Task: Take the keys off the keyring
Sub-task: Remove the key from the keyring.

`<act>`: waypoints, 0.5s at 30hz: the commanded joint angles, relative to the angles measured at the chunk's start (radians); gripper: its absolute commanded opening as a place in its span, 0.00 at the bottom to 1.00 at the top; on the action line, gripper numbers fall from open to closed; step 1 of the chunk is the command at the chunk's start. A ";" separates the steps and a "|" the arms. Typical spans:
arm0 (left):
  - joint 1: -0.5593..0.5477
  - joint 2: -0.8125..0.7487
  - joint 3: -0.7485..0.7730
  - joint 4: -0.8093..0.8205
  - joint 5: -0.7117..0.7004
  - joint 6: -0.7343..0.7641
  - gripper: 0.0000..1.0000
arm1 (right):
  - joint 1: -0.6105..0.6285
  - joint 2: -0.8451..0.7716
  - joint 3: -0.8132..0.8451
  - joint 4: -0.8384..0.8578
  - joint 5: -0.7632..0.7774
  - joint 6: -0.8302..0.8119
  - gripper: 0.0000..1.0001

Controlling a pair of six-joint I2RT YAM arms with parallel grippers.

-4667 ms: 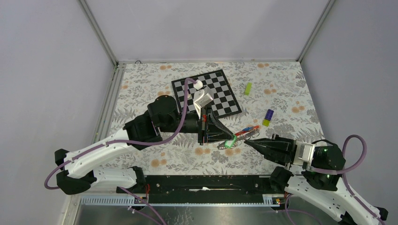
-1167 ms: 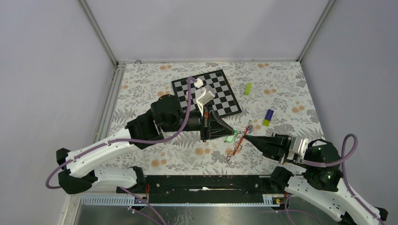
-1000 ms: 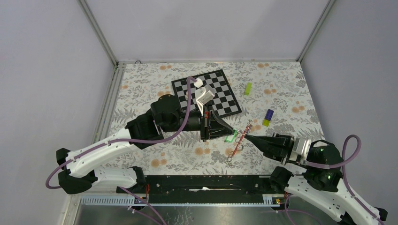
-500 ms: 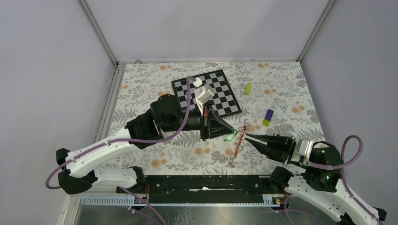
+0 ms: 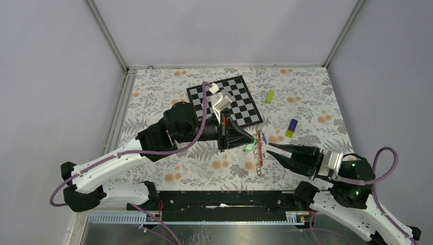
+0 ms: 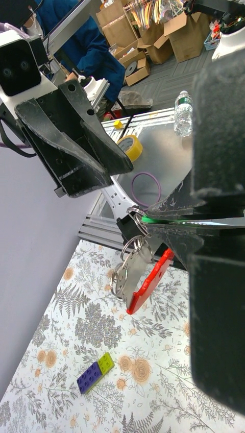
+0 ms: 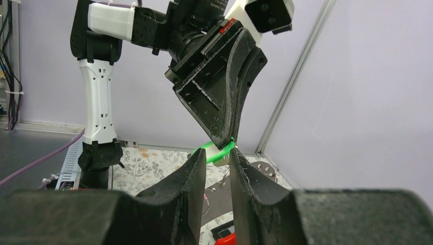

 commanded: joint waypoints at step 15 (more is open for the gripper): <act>0.005 -0.027 0.043 0.053 -0.007 0.002 0.00 | 0.005 0.094 0.031 -0.043 0.055 -0.013 0.30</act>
